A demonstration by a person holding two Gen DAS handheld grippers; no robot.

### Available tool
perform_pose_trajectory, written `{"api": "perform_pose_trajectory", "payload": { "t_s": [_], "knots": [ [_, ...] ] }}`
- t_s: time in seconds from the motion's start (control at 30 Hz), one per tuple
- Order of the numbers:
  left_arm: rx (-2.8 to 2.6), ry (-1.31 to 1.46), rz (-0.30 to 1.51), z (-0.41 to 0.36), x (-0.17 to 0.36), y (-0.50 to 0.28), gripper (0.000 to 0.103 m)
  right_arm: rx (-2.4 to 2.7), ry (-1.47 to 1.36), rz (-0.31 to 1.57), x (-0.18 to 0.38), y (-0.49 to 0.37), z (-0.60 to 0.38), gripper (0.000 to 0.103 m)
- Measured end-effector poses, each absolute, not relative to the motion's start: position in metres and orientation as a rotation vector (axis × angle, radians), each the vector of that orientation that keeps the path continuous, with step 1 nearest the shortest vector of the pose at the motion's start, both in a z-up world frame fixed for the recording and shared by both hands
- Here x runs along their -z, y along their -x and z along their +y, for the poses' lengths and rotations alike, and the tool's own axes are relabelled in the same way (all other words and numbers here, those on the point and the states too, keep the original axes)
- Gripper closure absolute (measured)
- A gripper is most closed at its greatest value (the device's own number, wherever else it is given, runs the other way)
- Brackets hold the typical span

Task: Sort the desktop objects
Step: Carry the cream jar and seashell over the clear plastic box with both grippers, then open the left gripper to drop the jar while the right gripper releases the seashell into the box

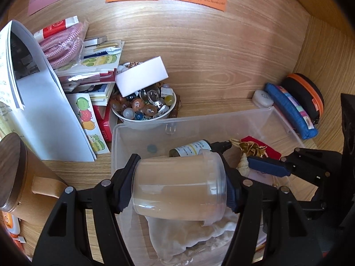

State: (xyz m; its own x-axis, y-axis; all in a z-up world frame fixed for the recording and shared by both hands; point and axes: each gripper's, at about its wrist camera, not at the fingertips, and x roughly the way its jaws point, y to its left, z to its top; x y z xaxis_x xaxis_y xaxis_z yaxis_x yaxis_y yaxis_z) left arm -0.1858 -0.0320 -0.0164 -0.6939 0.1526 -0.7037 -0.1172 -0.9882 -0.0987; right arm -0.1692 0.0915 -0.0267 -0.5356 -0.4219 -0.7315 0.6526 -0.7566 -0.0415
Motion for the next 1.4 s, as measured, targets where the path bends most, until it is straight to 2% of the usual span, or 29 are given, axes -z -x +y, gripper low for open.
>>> {"api": "perform_pose_trajectory", "payload": {
  "t_s": [0.3,0.47,0.53,0.6,0.63,0.7,1.07,1.23,1.4],
  "knots": [
    [-2.781,1.179,-0.007,-0.027,0.02,0.186,0.037,2.287,-0.95,0.445,0.029,0.168,0.089,0.078],
    [-2.78,1.192,-0.021,-0.029,0.021,0.186,0.033,2.286,-0.95,0.441,0.03,0.169,0.088,0.078],
    [-2.782,1.181,-0.004,-0.026,0.019,0.184,0.02,2.294,-0.955,0.439,0.03,0.168,0.088,0.073],
    [-2.797,1.164,0.011,-0.025,0.018,0.182,0.016,2.299,-0.965,0.43,0.03,0.17,0.088,0.066],
    [-2.802,1.157,0.012,-0.025,0.018,0.181,0.016,2.297,-0.974,0.416,0.031,0.171,0.089,0.06],
    [-2.796,1.152,-0.008,-0.027,0.017,0.181,0.016,2.292,-0.981,0.394,0.031,0.172,0.092,0.055],
    [-2.798,1.142,-0.088,-0.032,0.009,0.182,0.013,2.298,-0.956,0.442,0.025,0.164,0.092,0.05],
    [-2.814,1.113,-0.104,-0.033,-0.002,0.175,0.011,2.317,-0.899,0.461,0.01,0.152,0.096,0.033],
    [-2.853,1.073,-0.083,-0.032,-0.016,0.163,0.009,2.337,-0.848,0.442,-0.006,0.138,0.103,0.032]
  ]
}}
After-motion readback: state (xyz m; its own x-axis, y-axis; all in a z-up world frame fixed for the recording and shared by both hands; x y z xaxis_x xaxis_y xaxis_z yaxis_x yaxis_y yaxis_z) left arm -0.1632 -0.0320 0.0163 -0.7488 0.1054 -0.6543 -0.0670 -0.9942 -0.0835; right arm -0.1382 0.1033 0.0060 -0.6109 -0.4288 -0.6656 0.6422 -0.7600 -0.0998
